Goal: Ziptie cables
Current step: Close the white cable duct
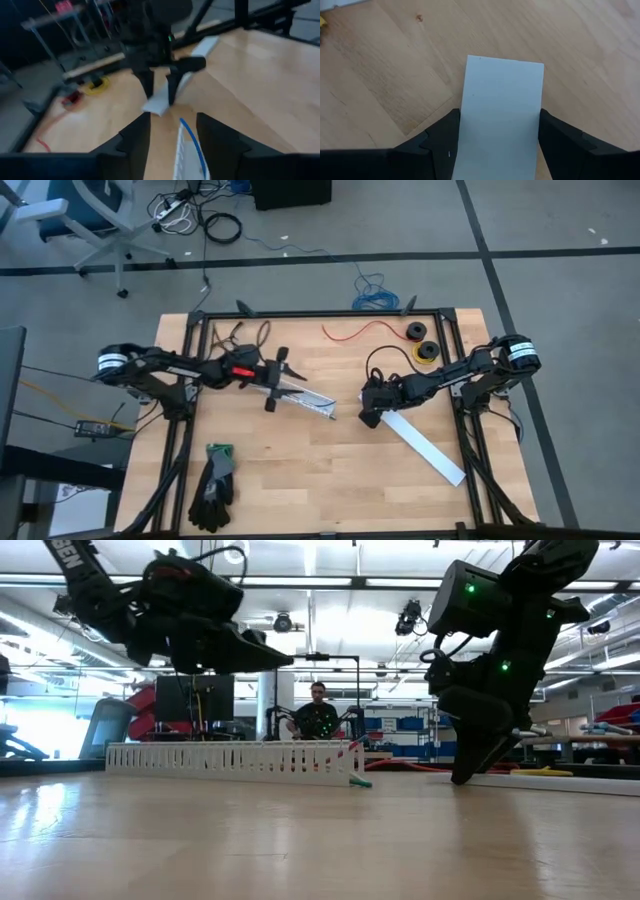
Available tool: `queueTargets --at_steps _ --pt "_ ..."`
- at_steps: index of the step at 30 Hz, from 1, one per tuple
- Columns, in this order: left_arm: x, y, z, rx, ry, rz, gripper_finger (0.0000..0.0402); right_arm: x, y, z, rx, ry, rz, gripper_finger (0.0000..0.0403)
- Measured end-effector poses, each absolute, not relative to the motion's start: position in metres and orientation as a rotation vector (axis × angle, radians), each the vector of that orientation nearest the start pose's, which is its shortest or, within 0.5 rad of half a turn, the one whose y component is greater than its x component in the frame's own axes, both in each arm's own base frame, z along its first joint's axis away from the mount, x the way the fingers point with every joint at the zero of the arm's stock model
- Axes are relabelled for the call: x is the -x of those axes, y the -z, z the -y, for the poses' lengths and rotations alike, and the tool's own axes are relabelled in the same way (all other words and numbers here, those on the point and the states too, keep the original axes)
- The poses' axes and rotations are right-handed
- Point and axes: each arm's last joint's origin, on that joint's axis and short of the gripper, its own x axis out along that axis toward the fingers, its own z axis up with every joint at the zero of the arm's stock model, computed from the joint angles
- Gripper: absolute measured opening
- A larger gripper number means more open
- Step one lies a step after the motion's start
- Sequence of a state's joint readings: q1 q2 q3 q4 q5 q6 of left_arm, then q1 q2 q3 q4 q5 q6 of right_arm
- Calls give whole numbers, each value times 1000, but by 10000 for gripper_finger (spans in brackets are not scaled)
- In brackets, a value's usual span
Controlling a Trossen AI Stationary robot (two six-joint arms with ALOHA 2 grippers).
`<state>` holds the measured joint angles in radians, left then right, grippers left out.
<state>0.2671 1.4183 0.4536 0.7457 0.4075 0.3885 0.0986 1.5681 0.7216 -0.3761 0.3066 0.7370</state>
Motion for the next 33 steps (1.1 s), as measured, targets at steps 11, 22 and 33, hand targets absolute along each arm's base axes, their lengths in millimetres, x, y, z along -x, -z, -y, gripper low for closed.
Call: queueTargets --at_steps 11,22,33 --pt "-286 -170 -59 -236 249 -292 277 -261 -135 -18 -429 581 -1047 234" --pt "-293 -153 -59 -154 278 -309 291 -261 -135 -18 -436 579 -1045 235" --pt "-303 -154 -56 -167 343 -292 291 -262 -135 -18 -443 576 -1040 235"
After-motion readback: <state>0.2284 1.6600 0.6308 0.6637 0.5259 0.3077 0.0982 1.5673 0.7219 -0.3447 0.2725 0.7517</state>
